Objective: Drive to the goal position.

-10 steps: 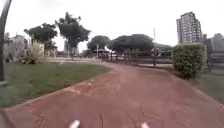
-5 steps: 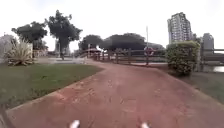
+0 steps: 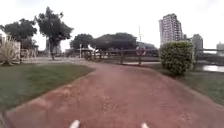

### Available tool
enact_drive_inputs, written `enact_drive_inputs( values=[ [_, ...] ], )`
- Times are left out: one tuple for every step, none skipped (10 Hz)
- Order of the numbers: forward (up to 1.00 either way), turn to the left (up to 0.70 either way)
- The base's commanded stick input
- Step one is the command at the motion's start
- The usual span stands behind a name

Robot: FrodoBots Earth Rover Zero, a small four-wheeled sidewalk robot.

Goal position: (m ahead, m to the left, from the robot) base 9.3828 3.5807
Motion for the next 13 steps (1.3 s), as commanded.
enact_drive_inputs(
  values=[
    [0.50,0.03],
    [0.50,0.03],
    [0.50,0.03],
    [0.50,0.03],
    [0.50,0.03],
    [0.50,0.03],
    [0.50,0.03],
    [0.50,0.03],
    [0.50,0.03],
    [0.50,0.03],
    [0.50,0.03],
    [0.50,0.03],
    [0.50,0.03]
  ],
)
